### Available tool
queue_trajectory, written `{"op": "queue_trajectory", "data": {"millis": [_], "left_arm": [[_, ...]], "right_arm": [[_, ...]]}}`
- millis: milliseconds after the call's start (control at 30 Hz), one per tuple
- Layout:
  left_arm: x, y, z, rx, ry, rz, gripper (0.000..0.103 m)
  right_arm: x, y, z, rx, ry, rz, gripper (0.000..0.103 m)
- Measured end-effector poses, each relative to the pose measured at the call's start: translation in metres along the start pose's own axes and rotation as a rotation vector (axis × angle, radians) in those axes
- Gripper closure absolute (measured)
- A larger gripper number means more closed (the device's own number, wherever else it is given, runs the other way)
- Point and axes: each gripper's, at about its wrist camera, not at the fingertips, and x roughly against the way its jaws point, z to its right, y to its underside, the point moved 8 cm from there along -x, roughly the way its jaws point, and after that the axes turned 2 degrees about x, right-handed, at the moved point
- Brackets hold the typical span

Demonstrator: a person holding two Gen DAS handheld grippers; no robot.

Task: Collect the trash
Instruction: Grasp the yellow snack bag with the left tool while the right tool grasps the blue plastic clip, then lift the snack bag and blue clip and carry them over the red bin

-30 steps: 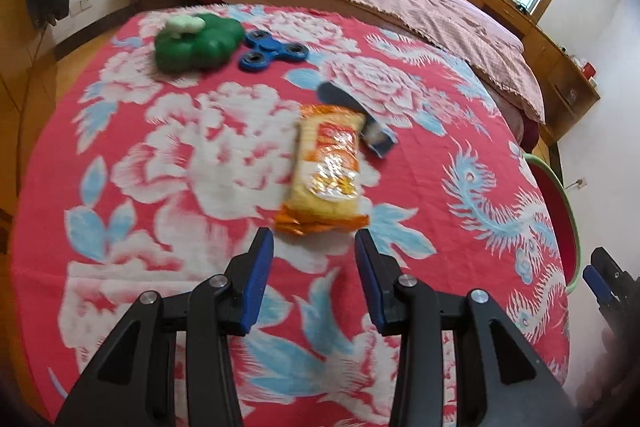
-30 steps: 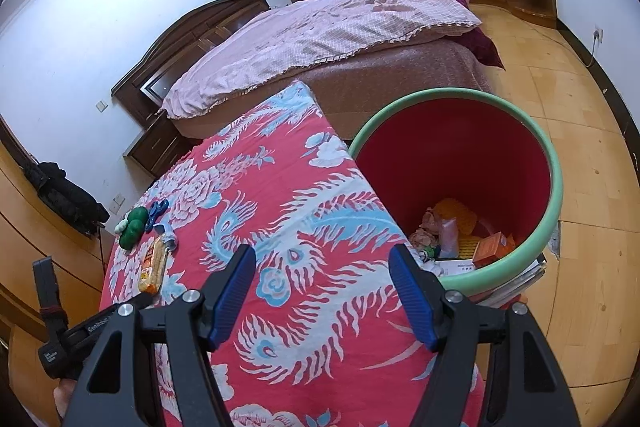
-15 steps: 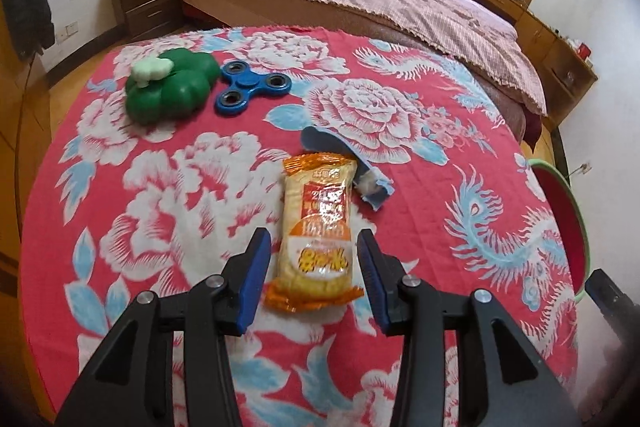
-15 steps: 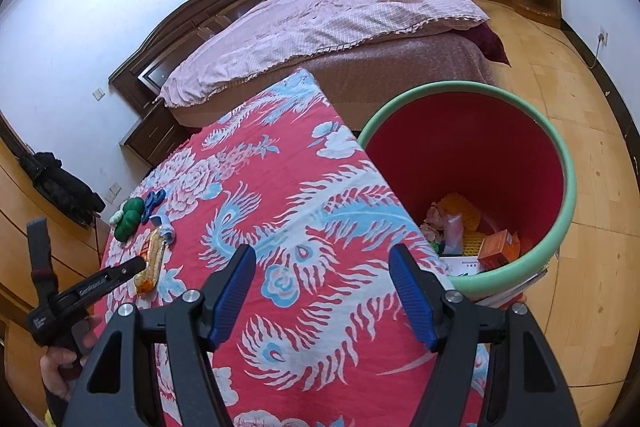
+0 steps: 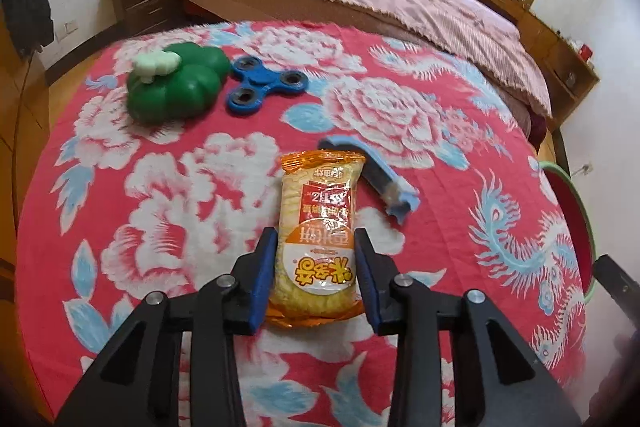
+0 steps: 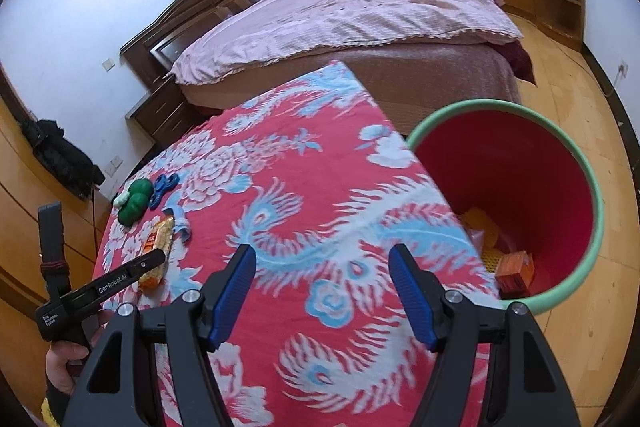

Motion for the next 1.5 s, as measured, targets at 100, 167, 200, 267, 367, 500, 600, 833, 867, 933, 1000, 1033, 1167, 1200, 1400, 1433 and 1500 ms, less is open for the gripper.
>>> {"op": "queue_trajectory", "data": {"millis": [100, 167, 200, 267, 367, 500, 600, 833, 867, 933, 1000, 1033, 1167, 1200, 1400, 1433, 1500], "left_arm": [[0.011, -0.005, -0.011, 0.015, -0.003, 0.028, 0.064], [0.018, -0.009, -0.021, 0.029, -0.029, 0.049, 0.064], [0.021, -0.012, -0.028, 0.039, -0.045, 0.060, 0.064], [0.024, -0.014, -0.038, 0.053, -0.065, 0.072, 0.064], [0.023, -0.014, -0.055, 0.071, -0.104, 0.072, 0.064], [0.019, -0.016, -0.071, 0.095, -0.131, 0.080, 0.064], [0.019, -0.016, -0.079, 0.111, -0.137, 0.092, 0.064], [0.018, -0.016, -0.087, 0.142, -0.140, 0.105, 0.064], [0.018, -0.016, -0.087, 0.143, -0.140, 0.106, 0.064], [0.017, -0.017, -0.088, 0.142, -0.143, 0.110, 0.064], [0.017, -0.017, -0.089, 0.142, -0.143, 0.112, 0.064], [0.016, -0.017, -0.089, 0.143, -0.142, 0.109, 0.064], [0.016, -0.015, -0.087, 0.141, -0.141, 0.104, 0.064], [0.016, -0.014, -0.085, 0.140, -0.139, 0.102, 0.064], [0.026, -0.010, -0.075, 0.131, -0.119, 0.109, 0.064], [0.029, -0.010, -0.073, 0.129, -0.115, 0.113, 0.064], [0.034, -0.008, -0.067, 0.121, -0.106, 0.120, 0.064]], "right_arm": [[-0.009, -0.001, -0.015, 0.026, -0.012, -0.020, 0.032], [-0.017, -0.001, -0.029, 0.052, -0.028, -0.034, 0.032], [-0.020, -0.002, -0.037, 0.068, -0.036, -0.037, 0.032], [-0.027, -0.002, -0.048, 0.090, -0.048, -0.042, 0.032], [-0.041, -0.003, -0.069, 0.118, -0.049, -0.054, 0.032], [-0.064, -0.002, -0.092, 0.139, -0.081, -0.082, 0.034], [-0.079, -0.001, -0.108, 0.162, -0.099, -0.093, 0.039], [-0.113, -0.001, -0.144, 0.243, -0.133, -0.118, 0.049], [-0.117, -0.001, -0.147, 0.254, -0.132, -0.120, 0.051], [-0.125, -0.001, -0.152, 0.272, -0.126, -0.121, 0.053], [-0.128, -0.004, -0.155, 0.276, -0.116, -0.106, 0.054], [-0.130, -0.006, -0.155, 0.272, -0.117, -0.103, 0.054], [-0.132, -0.005, -0.157, 0.275, -0.111, -0.086, 0.073], [-0.132, -0.004, -0.157, 0.285, -0.105, -0.085, 0.079], [-0.123, 0.000, -0.151, 0.263, -0.126, -0.077, 0.081], [-0.120, 0.001, -0.149, 0.258, -0.129, -0.076, 0.081], [-0.111, 0.003, -0.144, 0.251, -0.135, -0.072, 0.081]]}}
